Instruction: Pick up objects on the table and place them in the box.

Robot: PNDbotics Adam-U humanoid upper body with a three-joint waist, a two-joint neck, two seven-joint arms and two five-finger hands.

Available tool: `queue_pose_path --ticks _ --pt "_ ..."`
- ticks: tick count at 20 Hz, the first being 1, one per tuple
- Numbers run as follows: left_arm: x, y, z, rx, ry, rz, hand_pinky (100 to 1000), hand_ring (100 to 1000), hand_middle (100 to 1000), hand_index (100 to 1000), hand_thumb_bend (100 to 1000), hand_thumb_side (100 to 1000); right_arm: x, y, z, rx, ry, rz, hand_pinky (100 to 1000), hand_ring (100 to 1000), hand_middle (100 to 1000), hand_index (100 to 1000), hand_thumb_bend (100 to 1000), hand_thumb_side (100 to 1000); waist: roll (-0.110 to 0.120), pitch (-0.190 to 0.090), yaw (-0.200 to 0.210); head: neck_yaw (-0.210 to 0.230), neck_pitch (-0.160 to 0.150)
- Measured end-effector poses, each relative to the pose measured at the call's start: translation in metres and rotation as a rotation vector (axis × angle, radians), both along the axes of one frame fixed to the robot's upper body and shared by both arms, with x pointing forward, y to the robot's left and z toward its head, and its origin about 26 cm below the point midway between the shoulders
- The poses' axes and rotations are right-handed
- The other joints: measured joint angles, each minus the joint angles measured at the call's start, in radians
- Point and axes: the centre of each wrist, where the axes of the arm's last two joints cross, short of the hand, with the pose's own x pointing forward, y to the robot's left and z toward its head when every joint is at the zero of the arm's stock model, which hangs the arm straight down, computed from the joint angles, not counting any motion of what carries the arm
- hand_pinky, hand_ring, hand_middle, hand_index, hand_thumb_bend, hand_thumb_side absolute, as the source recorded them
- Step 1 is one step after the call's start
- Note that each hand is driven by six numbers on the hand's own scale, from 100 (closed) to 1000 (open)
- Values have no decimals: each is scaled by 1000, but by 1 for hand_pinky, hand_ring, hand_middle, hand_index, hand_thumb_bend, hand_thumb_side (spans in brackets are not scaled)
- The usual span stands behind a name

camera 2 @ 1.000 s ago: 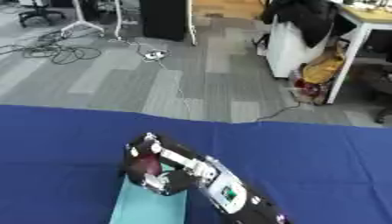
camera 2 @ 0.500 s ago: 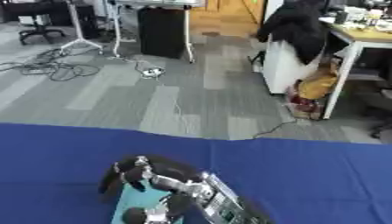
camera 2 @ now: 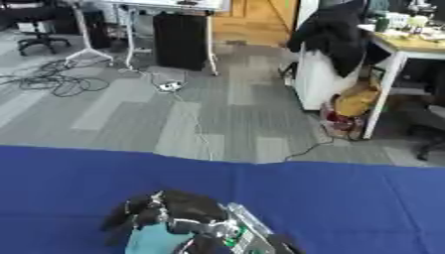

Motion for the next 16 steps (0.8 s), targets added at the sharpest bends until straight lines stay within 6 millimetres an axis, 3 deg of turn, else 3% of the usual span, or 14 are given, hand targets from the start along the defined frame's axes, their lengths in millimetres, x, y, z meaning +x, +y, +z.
queue_pose_path --ticks 3,5,7,11,16 --pt "0 1 -3 2 8 5 476 512 624 733 400 827 -2 -7 -3 28 10 9 465 661 740 767 382 1000 0 0 -9 -201 -128" --pt "0 3 -4 7 10 10 473 511 623 733 402 827 -3 -15 -7 59 35 9 443 634 714 783 357 1000 0 0 -13 -287 -183" --pt "0 4 -5 13 15 17 473 510 623 733 402 826 -4 -23 -13 102 74 10 437 625 704 788 339 1000 0 -1 -20 -340 -220" --pt "0 9 -10 32 29 37 471 510 622 733 403 827 -14 -41 -23 193 160 21 427 612 689 794 320 1000 -3 -12 -39 -372 -248" --pt "0 17 -18 59 55 72 468 508 621 733 405 825 -46 -60 -17 307 251 78 408 594 666 799 275 1000 -8 -32 -77 -355 -252"
